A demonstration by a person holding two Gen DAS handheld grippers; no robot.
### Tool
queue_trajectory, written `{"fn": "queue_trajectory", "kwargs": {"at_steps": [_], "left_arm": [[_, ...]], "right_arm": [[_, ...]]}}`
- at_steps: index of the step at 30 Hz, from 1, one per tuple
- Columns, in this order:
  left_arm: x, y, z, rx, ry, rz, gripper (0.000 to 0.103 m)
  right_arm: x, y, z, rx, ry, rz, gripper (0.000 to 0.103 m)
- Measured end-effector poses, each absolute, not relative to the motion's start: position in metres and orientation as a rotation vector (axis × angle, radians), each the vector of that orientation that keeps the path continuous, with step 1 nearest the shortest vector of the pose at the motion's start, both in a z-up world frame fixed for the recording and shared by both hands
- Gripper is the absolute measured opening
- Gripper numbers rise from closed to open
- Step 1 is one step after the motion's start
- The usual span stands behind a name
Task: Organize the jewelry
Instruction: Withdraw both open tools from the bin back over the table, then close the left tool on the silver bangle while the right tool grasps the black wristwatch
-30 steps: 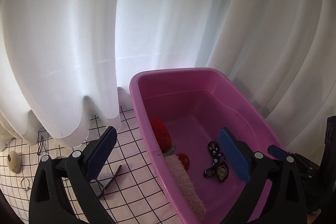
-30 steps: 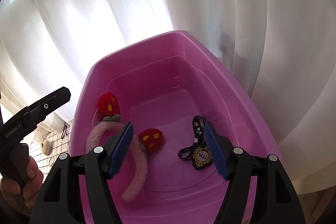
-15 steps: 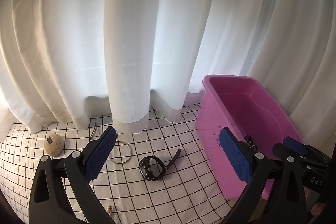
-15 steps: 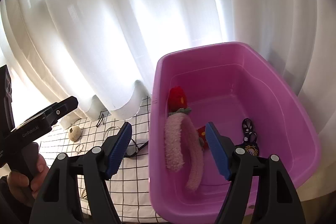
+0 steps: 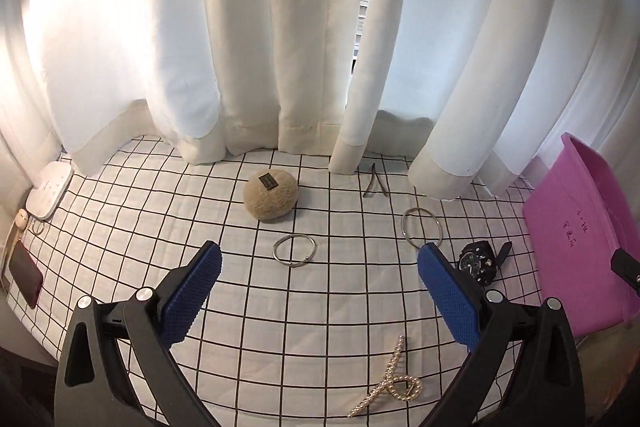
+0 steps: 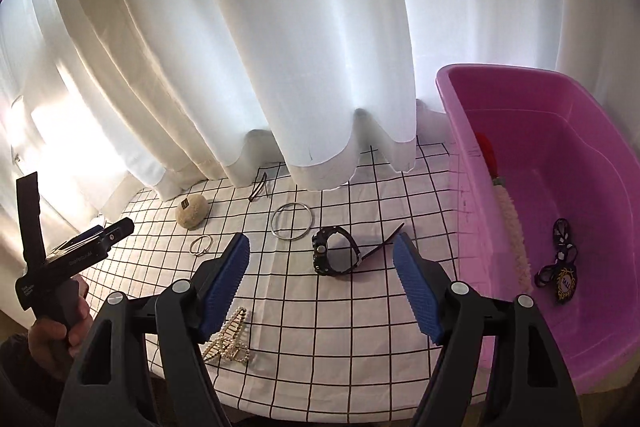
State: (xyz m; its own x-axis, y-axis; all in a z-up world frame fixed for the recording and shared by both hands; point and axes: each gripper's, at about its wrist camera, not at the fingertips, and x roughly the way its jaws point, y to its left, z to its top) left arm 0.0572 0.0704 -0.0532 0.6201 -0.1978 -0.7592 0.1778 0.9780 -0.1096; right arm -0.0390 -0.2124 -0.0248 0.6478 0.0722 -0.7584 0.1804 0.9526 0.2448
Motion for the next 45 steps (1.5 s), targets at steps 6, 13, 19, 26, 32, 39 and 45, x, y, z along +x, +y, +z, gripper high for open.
{"fn": "queue_trajectory", "kwargs": {"at_steps": [6, 13, 19, 26, 32, 39, 45], "left_arm": [[0.075, 0.098, -0.101, -0.044, 0.958, -0.169, 0.097], [0.099, 0.102, -0.154, -0.008, 1.04, -0.148, 0.097], [0.12, 0.096, -0.184, 0.009, 1.089, -0.16, 0.097], [0.125, 0.082, -0.186, 0.021, 1.077, -0.199, 0.097], [0.131, 0.07, -0.192, 0.034, 1.081, -0.219, 0.097], [0.148, 0.054, -0.21, 0.05, 1.105, -0.212, 0.097], [0.155, 0.05, -0.217, 0.096, 1.084, -0.166, 0.098]], "right_arm": [[-0.006, -0.195, -0.09, 0.295, 1.0, -0.074, 0.071], [0.026, -0.196, -0.16, 0.331, 1.104, -0.114, 0.071], [0.045, -0.198, -0.18, 0.339, 1.126, -0.153, 0.071], [0.04, -0.187, -0.172, 0.279, 1.1, -0.143, 0.071], [0.039, -0.195, -0.186, 0.328, 1.132, -0.177, 0.071], [0.045, -0.197, -0.2, 0.321, 1.157, -0.214, 0.071], [0.052, -0.197, -0.205, 0.317, 1.161, -0.234, 0.071]]}}
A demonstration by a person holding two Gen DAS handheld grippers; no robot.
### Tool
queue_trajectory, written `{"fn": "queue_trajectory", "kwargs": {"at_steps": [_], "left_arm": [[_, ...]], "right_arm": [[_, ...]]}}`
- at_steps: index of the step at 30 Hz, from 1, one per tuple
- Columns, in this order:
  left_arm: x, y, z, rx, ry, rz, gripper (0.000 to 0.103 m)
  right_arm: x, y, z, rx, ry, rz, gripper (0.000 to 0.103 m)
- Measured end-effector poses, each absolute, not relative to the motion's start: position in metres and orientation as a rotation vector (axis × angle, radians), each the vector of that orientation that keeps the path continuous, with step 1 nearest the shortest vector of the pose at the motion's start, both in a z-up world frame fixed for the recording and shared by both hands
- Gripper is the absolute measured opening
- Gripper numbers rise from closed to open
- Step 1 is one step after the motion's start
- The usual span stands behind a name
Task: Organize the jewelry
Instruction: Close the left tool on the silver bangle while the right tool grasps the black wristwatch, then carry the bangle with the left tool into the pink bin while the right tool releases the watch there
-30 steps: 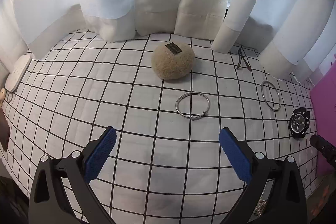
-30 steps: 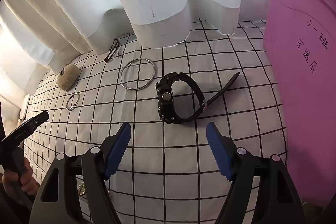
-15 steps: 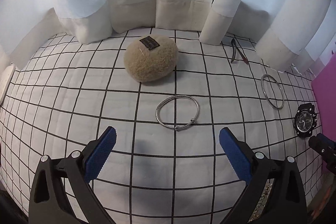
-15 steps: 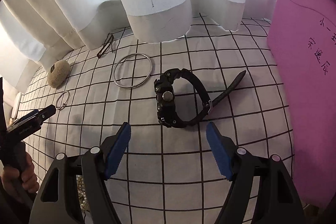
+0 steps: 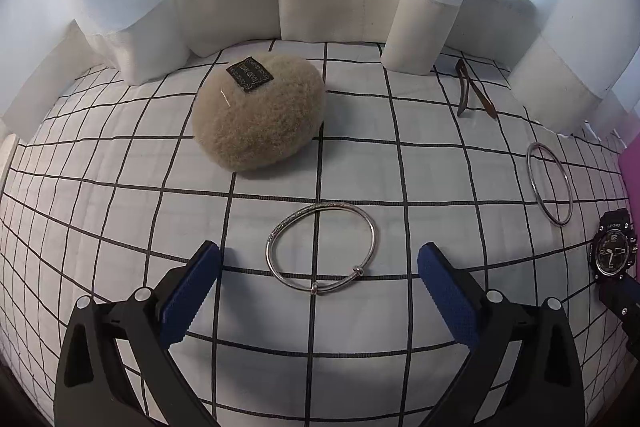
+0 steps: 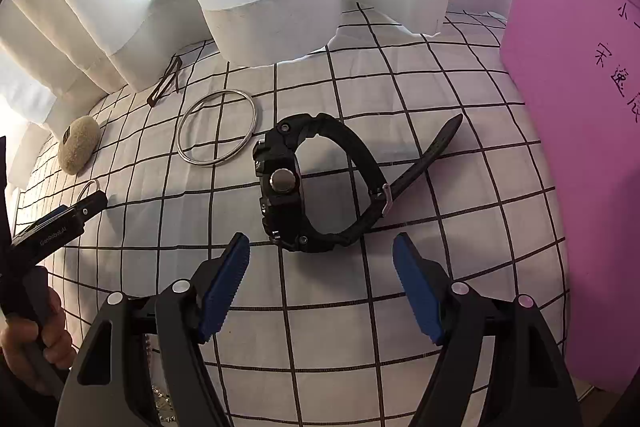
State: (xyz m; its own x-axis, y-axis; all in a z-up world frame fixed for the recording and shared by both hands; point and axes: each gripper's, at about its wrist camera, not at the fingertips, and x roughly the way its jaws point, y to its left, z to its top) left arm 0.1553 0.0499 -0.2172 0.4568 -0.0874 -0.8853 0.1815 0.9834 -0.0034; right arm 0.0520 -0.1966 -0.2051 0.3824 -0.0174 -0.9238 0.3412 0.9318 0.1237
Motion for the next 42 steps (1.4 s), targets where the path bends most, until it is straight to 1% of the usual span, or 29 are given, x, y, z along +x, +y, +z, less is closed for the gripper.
{"fn": "queue_trajectory", "kwargs": {"at_steps": [7, 9, 11, 16, 19, 27, 30, 31, 32, 33, 34, 35, 36, 37, 42], "left_arm": [[0.157, 0.048, -0.219, 0.083, 1.047, -0.143, 0.098], [0.159, 0.046, -0.22, 0.081, 1.035, -0.14, 0.098], [0.16, 0.046, -0.22, 0.078, 1.028, -0.136, 0.098], [0.164, 0.042, -0.22, 0.075, 1.019, -0.131, 0.098], [0.164, 0.04, -0.22, 0.072, 1.011, -0.127, 0.098], [0.163, 0.04, -0.22, 0.065, 1.013, -0.126, 0.097], [0.159, 0.043, -0.218, 0.066, 1.016, -0.134, 0.092], [0.156, 0.044, -0.217, 0.066, 1.012, -0.136, 0.087], [0.153, 0.045, -0.216, 0.065, 1.006, -0.138, 0.081], [0.15, 0.046, -0.215, 0.066, 1.001, -0.141, 0.078], [0.148, 0.047, -0.214, 0.068, 0.997, -0.145, 0.072], [0.146, 0.047, -0.214, 0.068, 0.993, -0.149, 0.064], [0.144, 0.047, -0.212, 0.07, 0.99, -0.156, 0.059], [0.143, 0.046, -0.211, 0.072, 0.988, -0.161, 0.052], [0.145, 0.047, -0.211, 0.074, 0.996, -0.173, 0.052]], "right_arm": [[0.061, -0.198, -0.214, 0.309, 1.163, -0.261, 0.072], [0.066, -0.197, -0.215, 0.29, 1.158, -0.267, 0.074], [0.072, -0.194, -0.217, 0.262, 1.152, -0.275, 0.081], [0.086, -0.188, -0.225, 0.182, 1.126, -0.3, 0.091], [0.09, -0.189, -0.227, 0.177, 1.096, -0.306, 0.094], [0.092, -0.195, -0.227, 0.169, 1.082, -0.277, 0.093], [0.086, -0.201, -0.225, 0.166, 1.084, -0.269, 0.092], [0.085, -0.202, -0.224, 0.166, 1.079, -0.271, 0.09], [0.08, -0.203, -0.223, 0.166, 1.072, -0.276, 0.085], [0.075, -0.205, -0.221, 0.17, 1.066, -0.276, 0.083], [0.074, -0.206, -0.221, 0.166, 1.063, -0.276, 0.081], [0.071, -0.207, -0.22, 0.165, 1.06, -0.275, 0.08], [0.07, -0.208, -0.22, 0.165, 1.058, -0.273, 0.079], [0.069, -0.208, -0.219, 0.163, 1.056, -0.272, 0.079], [0.057, -0.203, -0.214, 0.164, 1.048, -0.266, 0.076]]}}
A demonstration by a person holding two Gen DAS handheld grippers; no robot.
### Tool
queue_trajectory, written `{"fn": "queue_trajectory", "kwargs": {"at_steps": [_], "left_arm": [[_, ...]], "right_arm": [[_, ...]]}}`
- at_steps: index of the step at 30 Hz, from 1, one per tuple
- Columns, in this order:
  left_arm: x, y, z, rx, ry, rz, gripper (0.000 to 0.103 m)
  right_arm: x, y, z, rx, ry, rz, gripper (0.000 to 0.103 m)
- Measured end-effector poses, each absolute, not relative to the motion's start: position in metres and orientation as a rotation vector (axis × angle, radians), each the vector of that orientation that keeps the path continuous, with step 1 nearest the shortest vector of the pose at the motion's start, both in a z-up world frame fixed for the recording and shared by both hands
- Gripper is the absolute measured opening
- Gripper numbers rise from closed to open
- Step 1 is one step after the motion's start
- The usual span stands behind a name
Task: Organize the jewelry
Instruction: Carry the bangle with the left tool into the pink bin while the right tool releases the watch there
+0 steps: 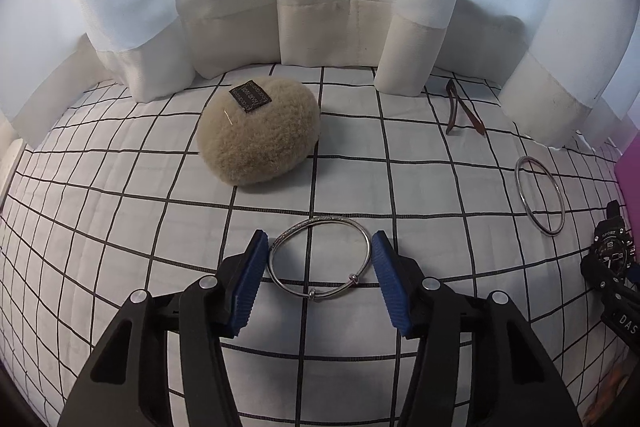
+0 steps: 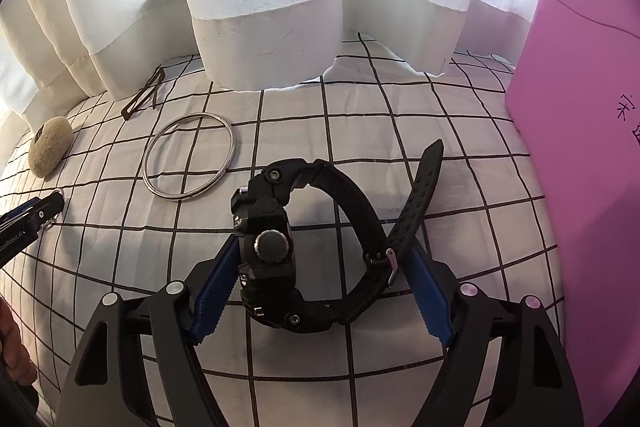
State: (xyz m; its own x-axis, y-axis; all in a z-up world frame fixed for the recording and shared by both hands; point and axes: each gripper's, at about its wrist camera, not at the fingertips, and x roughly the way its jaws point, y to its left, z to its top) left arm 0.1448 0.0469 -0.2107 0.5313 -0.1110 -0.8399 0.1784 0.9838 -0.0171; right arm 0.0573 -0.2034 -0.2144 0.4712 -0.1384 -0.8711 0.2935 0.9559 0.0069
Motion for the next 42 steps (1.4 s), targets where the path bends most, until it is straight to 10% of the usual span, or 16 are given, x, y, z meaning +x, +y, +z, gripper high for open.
{"fn": "queue_trajectory", "kwargs": {"at_steps": [18, 23, 42], "left_arm": [[0.108, 0.052, -0.173, 0.06, 0.957, -0.247, 0.052], [0.103, 0.049, -0.16, 0.066, 0.936, -0.262, 0.052], [0.09, 0.047, -0.135, 0.066, 0.892, -0.291, 0.052]], "right_arm": [[0.035, -0.193, -0.19, 0.222, 0.997, -0.201, 0.071], [0.037, -0.186, -0.186, 0.194, 0.988, -0.2, 0.021], [0.021, -0.19, -0.153, 0.24, 0.91, -0.162, 0.02]]}}
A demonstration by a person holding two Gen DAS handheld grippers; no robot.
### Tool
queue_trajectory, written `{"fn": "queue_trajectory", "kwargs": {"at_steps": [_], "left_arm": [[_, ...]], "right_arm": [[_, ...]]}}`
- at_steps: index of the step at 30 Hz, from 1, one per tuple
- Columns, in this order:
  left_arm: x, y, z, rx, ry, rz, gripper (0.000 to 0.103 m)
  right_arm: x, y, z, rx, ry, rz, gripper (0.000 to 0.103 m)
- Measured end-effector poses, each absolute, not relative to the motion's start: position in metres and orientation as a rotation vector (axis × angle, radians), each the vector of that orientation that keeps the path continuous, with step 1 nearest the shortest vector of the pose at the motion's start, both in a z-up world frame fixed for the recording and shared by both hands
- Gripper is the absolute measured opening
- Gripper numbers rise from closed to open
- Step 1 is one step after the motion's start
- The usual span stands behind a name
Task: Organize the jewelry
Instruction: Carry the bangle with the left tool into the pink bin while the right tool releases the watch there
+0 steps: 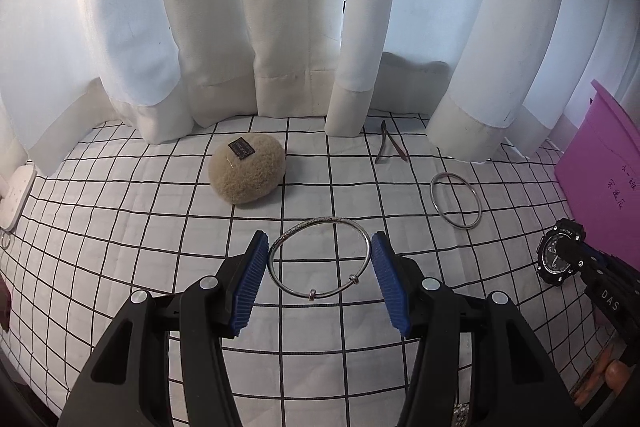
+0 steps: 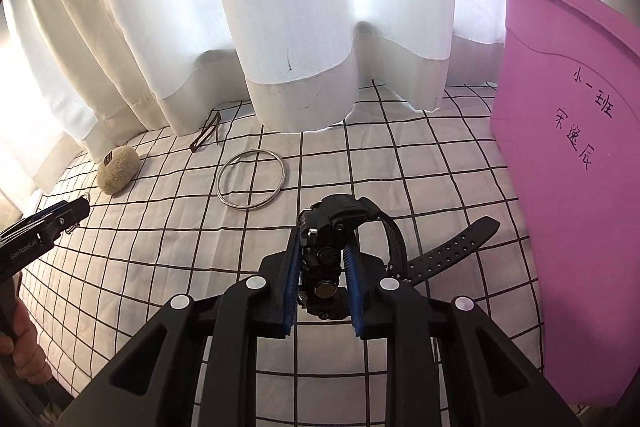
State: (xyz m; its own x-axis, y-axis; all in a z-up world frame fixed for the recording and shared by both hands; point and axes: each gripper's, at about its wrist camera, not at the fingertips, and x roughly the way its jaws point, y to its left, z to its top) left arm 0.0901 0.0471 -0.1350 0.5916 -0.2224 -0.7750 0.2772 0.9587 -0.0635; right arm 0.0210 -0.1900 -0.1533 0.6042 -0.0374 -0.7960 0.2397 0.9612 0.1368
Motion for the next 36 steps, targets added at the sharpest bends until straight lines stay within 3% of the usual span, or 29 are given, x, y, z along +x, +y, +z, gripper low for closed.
{"fn": "queue_trajectory", "kwargs": {"at_steps": [18, 27, 36], "left_arm": [[0.059, -0.011, -0.023, 0.086, 0.714, -0.476, 0.052], [0.026, -0.113, 0.031, 0.111, 0.624, -0.704, 0.052], [-0.014, -0.247, 0.036, 0.181, 0.634, -0.908, 0.052]], "right_arm": [[-0.025, -0.198, -0.012, 0.221, 0.642, -0.129, 0.02], [-0.086, -0.272, 0.046, 0.245, 0.521, -0.297, 0.02], [-0.134, -0.372, 0.035, 0.303, 0.562, -0.467, 0.02]]}}
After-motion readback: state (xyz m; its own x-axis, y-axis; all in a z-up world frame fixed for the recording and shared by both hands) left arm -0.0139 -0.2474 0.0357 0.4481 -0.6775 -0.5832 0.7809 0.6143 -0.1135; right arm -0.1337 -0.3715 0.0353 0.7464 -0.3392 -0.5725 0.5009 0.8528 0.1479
